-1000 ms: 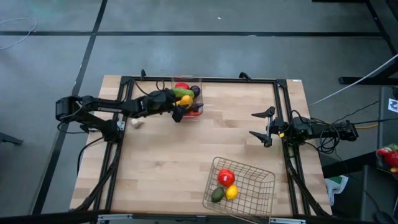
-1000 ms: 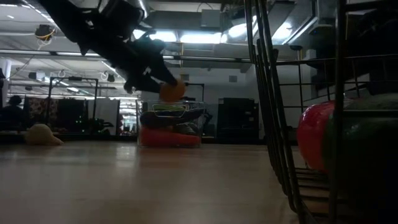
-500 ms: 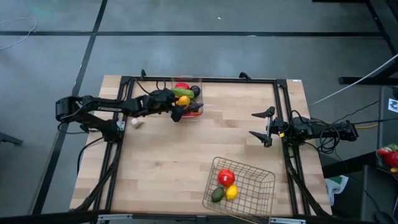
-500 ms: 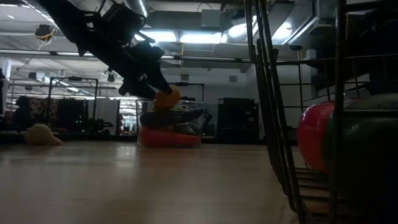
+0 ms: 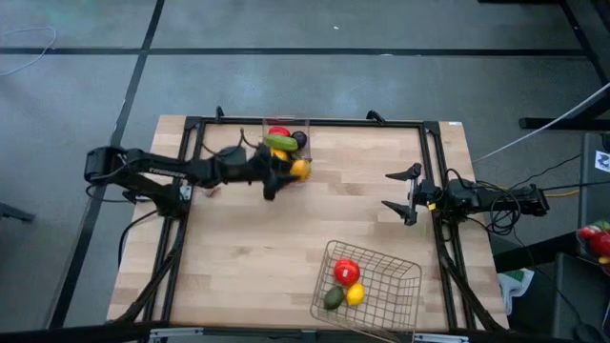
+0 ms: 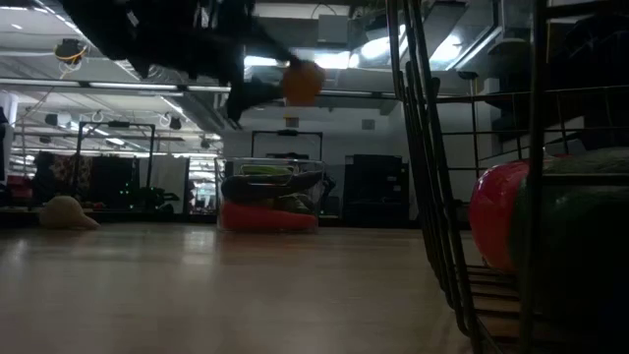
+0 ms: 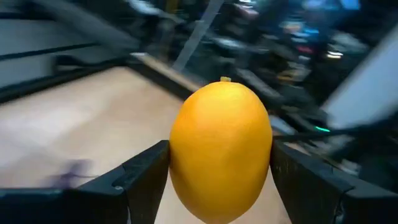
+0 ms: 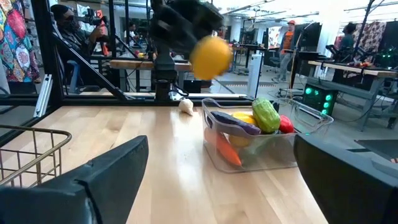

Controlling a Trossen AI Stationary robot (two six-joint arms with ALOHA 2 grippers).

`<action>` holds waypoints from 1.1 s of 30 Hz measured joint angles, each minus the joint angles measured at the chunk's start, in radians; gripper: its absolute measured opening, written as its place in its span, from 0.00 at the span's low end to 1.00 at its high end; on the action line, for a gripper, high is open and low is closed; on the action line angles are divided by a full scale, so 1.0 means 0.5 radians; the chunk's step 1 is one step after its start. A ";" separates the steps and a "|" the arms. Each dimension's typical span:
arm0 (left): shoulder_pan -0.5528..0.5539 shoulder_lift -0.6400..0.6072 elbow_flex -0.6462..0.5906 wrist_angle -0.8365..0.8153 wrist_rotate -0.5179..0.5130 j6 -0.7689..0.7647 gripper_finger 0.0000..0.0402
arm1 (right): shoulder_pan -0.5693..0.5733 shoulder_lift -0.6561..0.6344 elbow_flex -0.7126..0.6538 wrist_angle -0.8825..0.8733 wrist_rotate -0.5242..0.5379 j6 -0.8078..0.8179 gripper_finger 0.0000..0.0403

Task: Sort produce into baskets
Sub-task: Put the yellow lemon into the gold wire basket

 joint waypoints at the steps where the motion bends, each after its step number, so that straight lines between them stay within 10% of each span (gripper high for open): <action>1: -0.068 0.000 0.001 0.033 0.004 0.006 0.66 | 0.000 0.000 -0.001 0.000 0.002 -0.001 0.99; 14: -0.895 0.218 0.341 0.027 -0.561 0.297 0.66 | 0.000 0.000 0.000 0.002 0.000 -0.008 0.99; 33: -1.124 1.221 1.118 -0.022 -0.569 0.454 0.66 | 0.001 0.000 0.000 0.007 -0.001 -0.008 0.99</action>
